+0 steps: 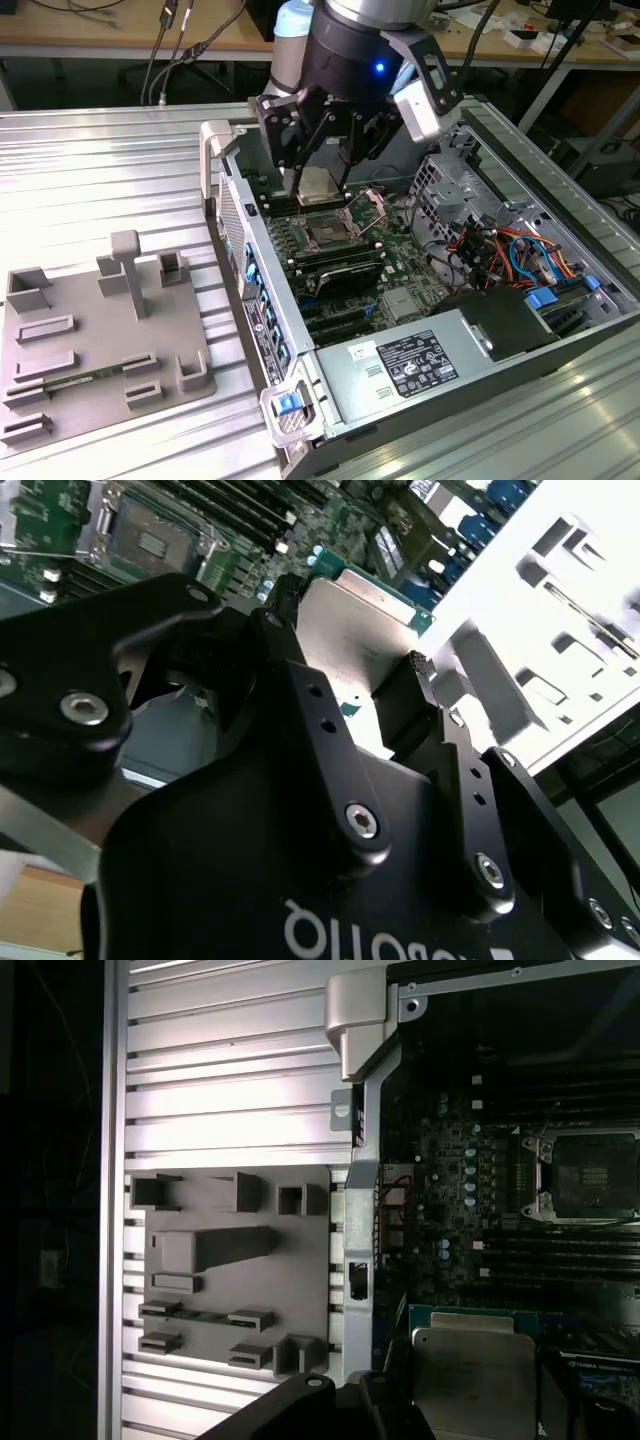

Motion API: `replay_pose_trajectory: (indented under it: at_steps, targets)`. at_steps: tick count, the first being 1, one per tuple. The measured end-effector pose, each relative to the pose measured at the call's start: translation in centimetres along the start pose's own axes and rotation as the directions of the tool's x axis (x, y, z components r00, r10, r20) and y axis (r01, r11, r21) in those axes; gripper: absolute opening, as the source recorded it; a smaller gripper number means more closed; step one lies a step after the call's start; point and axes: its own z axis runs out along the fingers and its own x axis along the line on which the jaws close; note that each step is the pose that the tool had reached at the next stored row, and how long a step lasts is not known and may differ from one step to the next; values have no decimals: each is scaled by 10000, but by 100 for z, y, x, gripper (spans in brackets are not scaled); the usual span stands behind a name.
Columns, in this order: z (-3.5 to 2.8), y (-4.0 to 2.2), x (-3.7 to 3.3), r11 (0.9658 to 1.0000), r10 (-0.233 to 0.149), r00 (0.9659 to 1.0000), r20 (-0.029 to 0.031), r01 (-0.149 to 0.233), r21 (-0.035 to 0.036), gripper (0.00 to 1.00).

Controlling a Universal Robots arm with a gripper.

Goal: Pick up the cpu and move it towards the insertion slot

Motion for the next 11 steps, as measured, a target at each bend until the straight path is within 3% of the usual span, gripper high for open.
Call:
replay_pose_trajectory:
  at_steps: [10, 11]
  targets:
    - [-13, -5, -403, 10000, -2, 10000, 0, 2, 1, 55]
    - [-14, -6, -418, 10000, -2, 10000, -1, 2, 1, 55]
